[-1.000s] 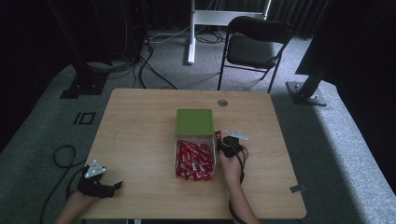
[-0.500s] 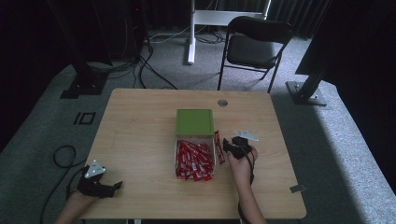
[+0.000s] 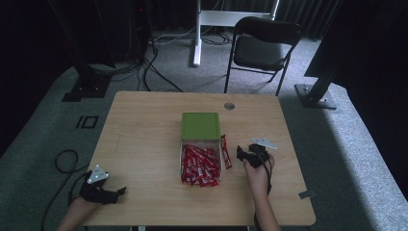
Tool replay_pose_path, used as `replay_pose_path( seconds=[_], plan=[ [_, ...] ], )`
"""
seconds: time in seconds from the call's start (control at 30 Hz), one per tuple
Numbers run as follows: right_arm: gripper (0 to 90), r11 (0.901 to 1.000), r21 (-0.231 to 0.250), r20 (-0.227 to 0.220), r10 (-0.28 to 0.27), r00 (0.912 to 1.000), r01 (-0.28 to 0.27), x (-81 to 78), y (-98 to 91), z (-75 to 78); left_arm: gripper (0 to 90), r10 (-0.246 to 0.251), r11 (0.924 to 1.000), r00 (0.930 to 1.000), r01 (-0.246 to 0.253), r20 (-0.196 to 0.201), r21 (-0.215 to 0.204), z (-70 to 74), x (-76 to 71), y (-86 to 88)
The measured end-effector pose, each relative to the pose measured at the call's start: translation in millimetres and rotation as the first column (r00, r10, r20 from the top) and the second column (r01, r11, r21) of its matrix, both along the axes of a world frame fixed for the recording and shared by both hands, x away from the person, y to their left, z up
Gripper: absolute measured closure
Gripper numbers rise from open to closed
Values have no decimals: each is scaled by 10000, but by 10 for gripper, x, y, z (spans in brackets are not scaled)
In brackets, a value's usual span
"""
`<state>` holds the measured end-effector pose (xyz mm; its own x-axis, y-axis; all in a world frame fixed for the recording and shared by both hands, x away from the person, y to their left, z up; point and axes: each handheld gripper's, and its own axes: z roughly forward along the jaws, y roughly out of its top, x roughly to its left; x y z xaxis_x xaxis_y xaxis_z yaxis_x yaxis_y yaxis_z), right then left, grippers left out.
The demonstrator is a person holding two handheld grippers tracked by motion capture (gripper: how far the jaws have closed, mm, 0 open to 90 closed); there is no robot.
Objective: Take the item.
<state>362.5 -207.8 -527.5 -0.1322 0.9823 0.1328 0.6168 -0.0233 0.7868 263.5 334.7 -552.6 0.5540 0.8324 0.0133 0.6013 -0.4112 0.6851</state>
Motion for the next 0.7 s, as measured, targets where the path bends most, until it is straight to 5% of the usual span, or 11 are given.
replay_pose_path(
  seconds=[0.43, 0.7],
  plan=[
    [197, 9994, 86, -67, -325, 9995, 325, -173, -290, -19, 7, -1, 10000, 10000, 1, 15, -6, -2, 0, 0],
    [176, 9997, -252, -107, 58, 9999, -61, -292, -417, -45, 7, 1, 10000, 10000, -1, 18, -9, -2, 0, 0]
  ],
)
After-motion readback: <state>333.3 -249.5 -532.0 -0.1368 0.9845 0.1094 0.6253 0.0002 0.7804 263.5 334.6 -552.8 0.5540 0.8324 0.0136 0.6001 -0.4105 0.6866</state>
